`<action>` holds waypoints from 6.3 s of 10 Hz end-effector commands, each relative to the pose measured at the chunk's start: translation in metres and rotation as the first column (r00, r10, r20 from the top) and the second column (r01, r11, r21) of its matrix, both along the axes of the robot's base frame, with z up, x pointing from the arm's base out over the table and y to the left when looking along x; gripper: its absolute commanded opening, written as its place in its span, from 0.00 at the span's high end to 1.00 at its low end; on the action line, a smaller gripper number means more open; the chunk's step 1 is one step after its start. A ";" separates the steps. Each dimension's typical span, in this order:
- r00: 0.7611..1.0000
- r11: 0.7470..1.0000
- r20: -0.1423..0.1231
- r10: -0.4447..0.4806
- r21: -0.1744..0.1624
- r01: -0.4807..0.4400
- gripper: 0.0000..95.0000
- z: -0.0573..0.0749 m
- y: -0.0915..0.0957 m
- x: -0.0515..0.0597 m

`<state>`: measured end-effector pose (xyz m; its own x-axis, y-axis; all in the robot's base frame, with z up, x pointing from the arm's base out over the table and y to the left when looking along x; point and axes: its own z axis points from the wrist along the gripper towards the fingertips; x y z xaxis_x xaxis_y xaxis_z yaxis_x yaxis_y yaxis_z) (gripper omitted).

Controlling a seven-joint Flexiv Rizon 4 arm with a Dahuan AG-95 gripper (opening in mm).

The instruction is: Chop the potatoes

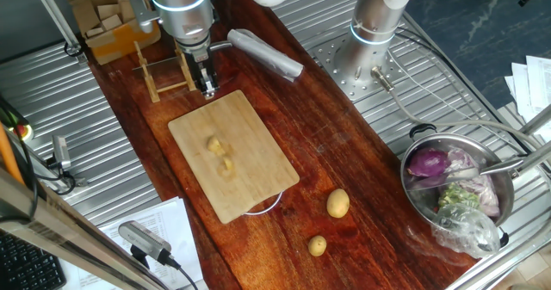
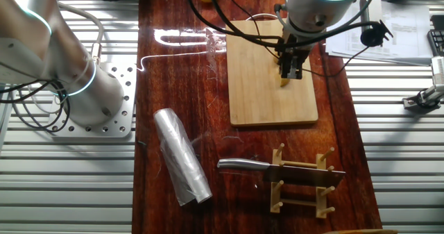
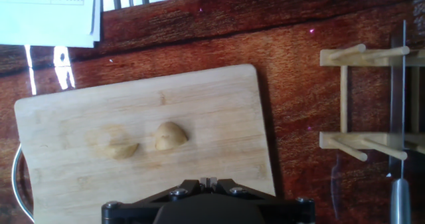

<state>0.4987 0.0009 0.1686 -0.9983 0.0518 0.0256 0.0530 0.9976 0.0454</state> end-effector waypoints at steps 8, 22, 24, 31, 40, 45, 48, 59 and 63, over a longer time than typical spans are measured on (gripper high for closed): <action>0.997 0.997 0.026 0.078 0.014 -0.079 1.00 0.000 0.000 0.000; 0.989 0.989 0.006 0.150 -0.012 -0.150 1.00 -0.006 -0.063 0.000; 0.995 0.994 -0.008 0.100 -0.043 -0.100 1.00 -0.006 -0.063 0.000; 0.974 0.974 -0.046 0.223 -0.015 -0.224 1.00 -0.013 -0.138 0.013; 0.918 0.919 -0.053 0.393 -0.009 -0.394 1.00 -0.013 -0.138 0.013; 0.952 0.953 -0.060 0.300 -0.031 -0.302 1.00 -0.013 -0.138 0.013; 0.973 0.973 -0.067 0.222 -0.043 -0.225 1.00 -0.013 -0.138 0.013; 0.991 0.995 -0.102 0.085 -0.045 -0.090 0.40 -0.022 -0.191 0.033; 0.991 0.995 -0.110 0.078 -0.061 -0.085 0.40 -0.034 -0.202 0.038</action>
